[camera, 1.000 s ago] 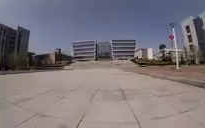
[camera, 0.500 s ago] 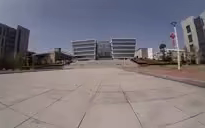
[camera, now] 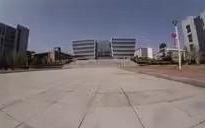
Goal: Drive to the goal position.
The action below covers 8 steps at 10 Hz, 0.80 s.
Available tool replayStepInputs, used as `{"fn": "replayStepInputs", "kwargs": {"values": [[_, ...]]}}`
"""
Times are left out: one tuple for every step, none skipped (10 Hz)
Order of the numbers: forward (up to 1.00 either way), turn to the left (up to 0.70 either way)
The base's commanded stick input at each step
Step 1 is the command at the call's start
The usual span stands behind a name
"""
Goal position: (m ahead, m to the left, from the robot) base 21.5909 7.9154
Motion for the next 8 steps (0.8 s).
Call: {"fn": "replayStepInputs", "kwargs": {"values": [[0.35,0.0],[0.35,0.0],[0.35,0.0],[0.35,0.0],[0.34,0.0],[0.34,0.0],[0.34,0.0],[0.34,0.0]]}}
